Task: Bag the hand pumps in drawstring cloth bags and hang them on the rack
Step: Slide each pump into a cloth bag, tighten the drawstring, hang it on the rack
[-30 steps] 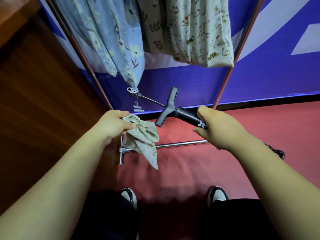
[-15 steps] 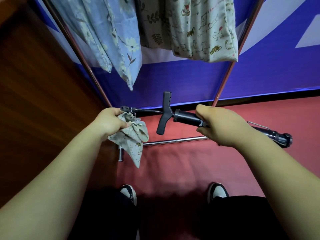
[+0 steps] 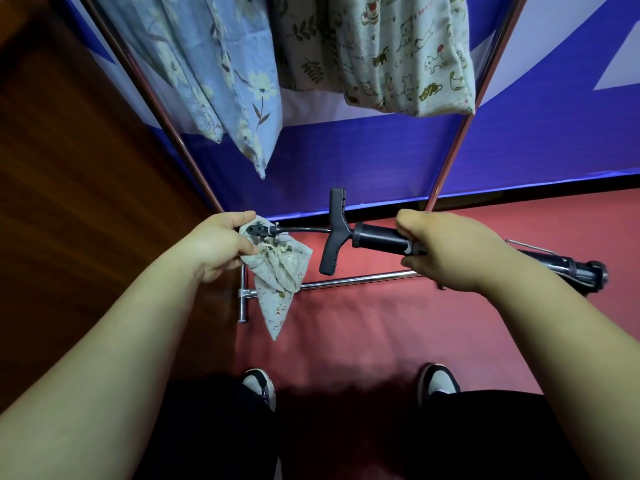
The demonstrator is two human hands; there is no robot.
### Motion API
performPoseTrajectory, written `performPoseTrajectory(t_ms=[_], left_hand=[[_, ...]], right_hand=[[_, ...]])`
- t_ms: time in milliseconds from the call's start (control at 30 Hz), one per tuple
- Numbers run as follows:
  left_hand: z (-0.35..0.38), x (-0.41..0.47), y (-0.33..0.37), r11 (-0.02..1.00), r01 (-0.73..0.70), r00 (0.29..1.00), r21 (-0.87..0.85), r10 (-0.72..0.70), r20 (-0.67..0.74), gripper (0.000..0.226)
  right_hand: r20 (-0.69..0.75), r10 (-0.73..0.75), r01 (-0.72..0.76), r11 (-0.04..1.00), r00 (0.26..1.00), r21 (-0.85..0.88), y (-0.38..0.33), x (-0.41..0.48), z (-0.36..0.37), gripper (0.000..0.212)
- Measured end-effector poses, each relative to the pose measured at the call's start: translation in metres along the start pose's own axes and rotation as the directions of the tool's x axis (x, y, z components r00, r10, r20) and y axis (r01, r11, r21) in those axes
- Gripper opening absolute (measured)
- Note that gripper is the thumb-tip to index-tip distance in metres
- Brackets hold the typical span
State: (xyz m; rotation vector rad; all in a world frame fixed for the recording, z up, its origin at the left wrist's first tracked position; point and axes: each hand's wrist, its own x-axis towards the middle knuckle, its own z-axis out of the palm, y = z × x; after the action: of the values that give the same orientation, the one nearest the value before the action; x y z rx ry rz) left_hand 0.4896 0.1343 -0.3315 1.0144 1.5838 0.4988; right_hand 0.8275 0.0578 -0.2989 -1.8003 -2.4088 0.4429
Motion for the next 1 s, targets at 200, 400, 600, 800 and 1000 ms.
performPoseTrajectory(t_ms=[200,400,600,800,1000], left_hand=[[-0.001,0.002,-0.002,0.995,0.046,0.999,-0.087,-0.046,0.01,0.06],[-0.003,0.004,-0.003,0.992,0.033,0.997,-0.119,-0.023,0.079,0.074],[-0.007,0.007,-0.002,0.988,0.032,0.997,-0.154,-0.02,0.08,0.074],[-0.002,0.008,-0.005,0.998,0.022,0.999,-0.061,-0.019,0.037,0.079],[0.014,0.003,-0.009,0.989,-0.042,0.989,0.142,0.021,0.145,0.085]], right_hand=[[0.006,-0.026,0.026,0.992,1.0,0.122,0.003,-0.002,-0.004,0.043],[0.027,-0.012,0.009,0.991,1.0,0.134,0.007,0.0,-0.001,0.041],[0.085,0.013,-0.015,1.0,0.996,0.021,0.01,0.0,0.006,0.033],[0.106,0.071,-0.059,0.992,0.992,-0.113,0.008,0.002,0.015,0.025],[0.076,0.029,-0.017,0.987,0.997,-0.157,-0.004,0.007,0.021,0.025]])
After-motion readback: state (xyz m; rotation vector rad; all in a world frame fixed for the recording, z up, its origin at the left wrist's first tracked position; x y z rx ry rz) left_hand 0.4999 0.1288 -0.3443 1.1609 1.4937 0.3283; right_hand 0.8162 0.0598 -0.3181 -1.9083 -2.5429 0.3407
